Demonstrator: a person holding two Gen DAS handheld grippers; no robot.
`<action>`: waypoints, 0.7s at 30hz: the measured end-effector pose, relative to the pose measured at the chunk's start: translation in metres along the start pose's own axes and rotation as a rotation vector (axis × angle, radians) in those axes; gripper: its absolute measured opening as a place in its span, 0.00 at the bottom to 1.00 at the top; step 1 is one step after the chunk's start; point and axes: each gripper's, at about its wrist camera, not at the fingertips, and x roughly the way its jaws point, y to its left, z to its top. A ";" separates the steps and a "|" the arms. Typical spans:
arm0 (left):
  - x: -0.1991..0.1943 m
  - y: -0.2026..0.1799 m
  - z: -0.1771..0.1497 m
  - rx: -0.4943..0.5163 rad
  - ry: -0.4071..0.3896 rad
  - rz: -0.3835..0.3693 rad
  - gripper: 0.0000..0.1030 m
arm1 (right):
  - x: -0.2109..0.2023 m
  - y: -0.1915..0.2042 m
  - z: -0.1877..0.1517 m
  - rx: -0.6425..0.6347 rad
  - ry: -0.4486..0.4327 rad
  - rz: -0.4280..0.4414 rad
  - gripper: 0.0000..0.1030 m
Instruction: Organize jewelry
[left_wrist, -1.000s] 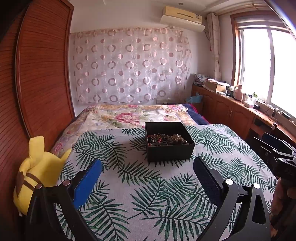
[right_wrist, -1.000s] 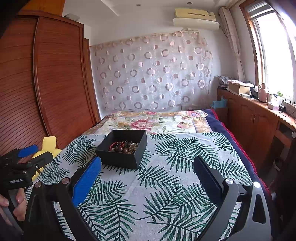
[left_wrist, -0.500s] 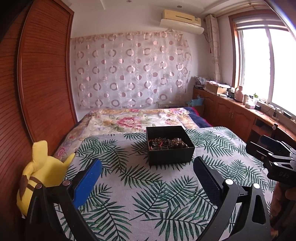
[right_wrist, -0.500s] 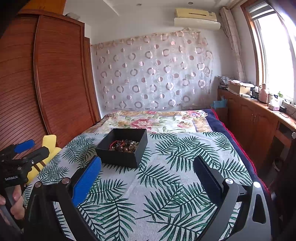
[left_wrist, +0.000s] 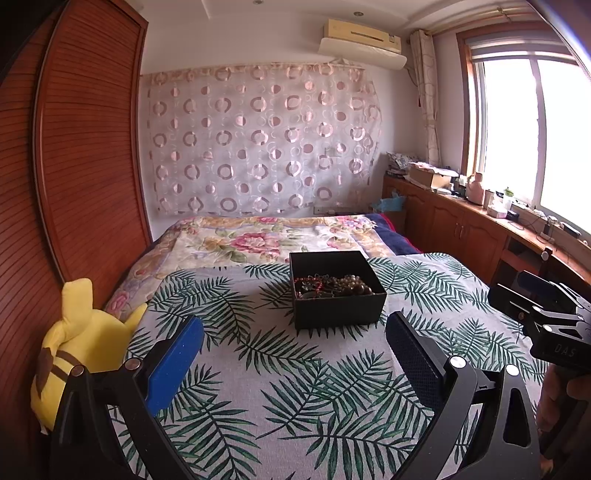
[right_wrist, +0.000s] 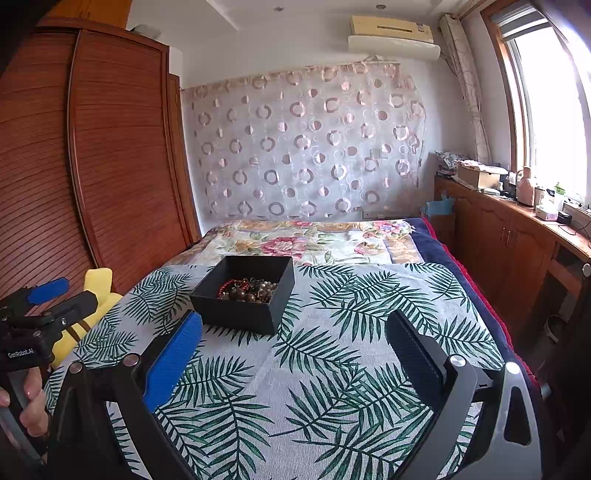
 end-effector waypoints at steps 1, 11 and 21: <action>0.000 0.000 0.000 0.000 0.000 0.000 0.93 | 0.000 0.000 0.000 -0.001 0.001 0.000 0.98; 0.000 0.000 0.000 -0.001 -0.001 0.001 0.93 | -0.001 -0.002 -0.001 -0.002 0.001 -0.002 0.98; 0.000 0.000 -0.001 0.002 -0.004 0.004 0.93 | -0.001 -0.003 -0.003 -0.002 0.000 -0.001 0.98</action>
